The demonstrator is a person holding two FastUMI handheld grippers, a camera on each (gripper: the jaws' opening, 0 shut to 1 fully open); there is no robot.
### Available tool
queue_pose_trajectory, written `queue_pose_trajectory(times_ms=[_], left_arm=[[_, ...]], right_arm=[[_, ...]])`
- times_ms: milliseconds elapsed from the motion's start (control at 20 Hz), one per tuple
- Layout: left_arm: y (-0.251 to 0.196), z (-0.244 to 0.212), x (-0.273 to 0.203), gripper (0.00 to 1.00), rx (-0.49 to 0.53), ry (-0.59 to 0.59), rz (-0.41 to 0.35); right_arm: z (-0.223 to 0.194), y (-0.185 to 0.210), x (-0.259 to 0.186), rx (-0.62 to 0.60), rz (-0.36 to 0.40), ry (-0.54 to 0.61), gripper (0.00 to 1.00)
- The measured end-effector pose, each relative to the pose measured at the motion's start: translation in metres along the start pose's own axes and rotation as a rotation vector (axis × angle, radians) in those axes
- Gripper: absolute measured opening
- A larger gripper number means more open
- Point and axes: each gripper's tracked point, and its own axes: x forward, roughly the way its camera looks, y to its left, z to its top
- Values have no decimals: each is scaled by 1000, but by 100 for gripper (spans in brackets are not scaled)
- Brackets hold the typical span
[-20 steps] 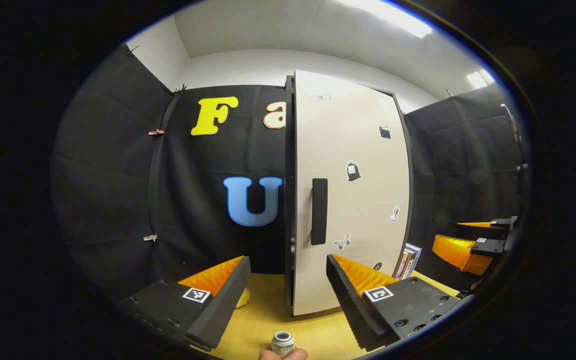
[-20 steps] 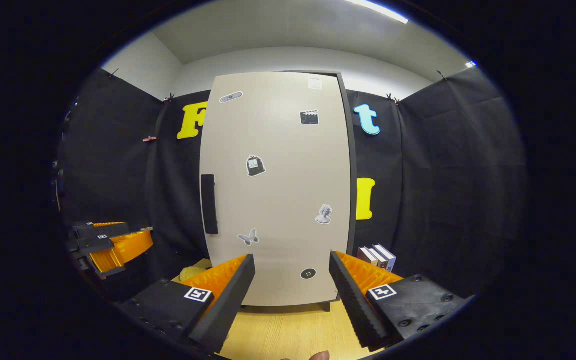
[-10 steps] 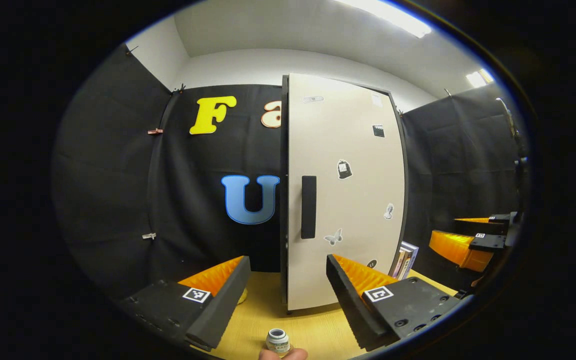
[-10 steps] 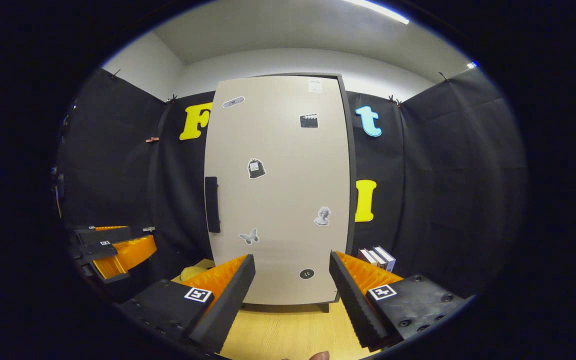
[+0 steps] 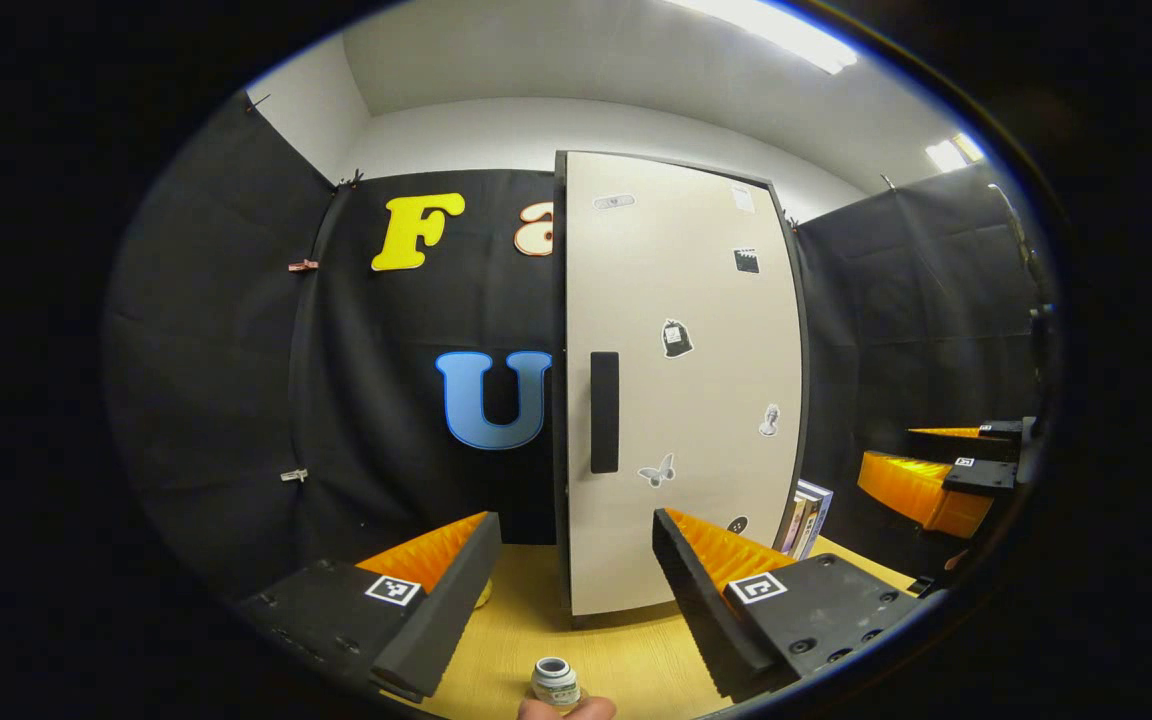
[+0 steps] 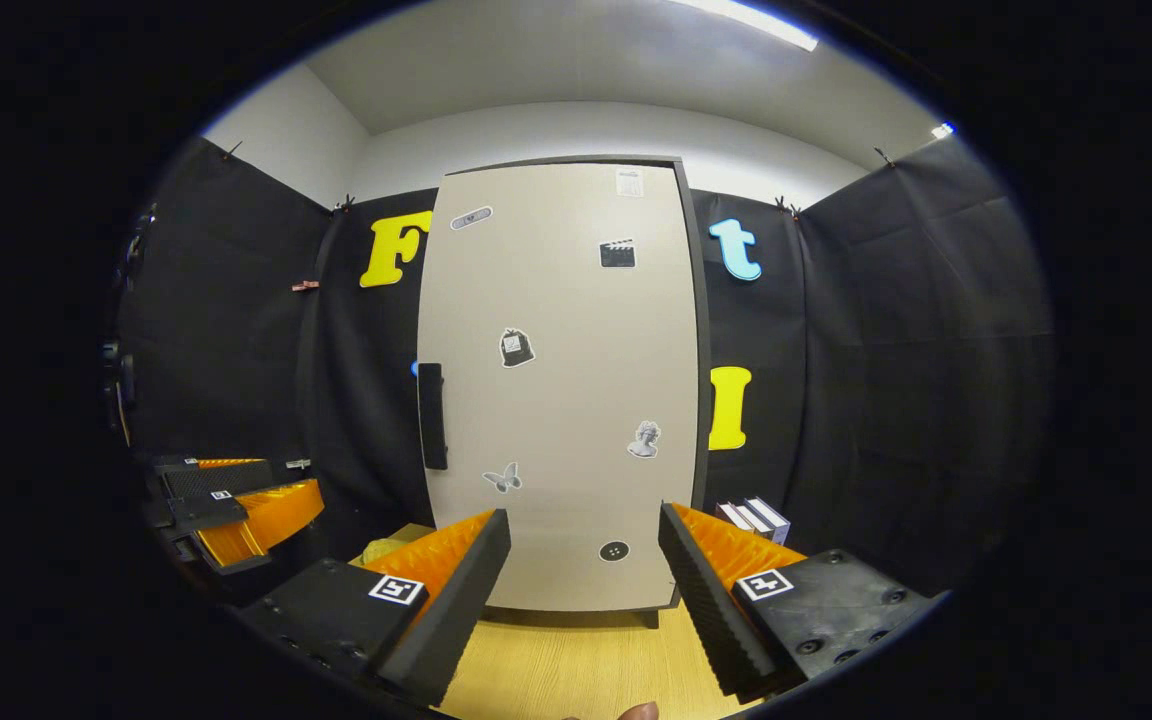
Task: Open the cabinet door with the right hand, grasp the bottle in the cabinet with the left hand and place it on the coaster, then close the cabinet door with the right hand.
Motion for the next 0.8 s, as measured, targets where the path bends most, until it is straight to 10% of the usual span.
queue_pose_trajectory(times_ms=[800], left_arm=[[-11,5,11,96,0,-4,-1]], right_arm=[[-1,-7,10,2,8,2,97]])
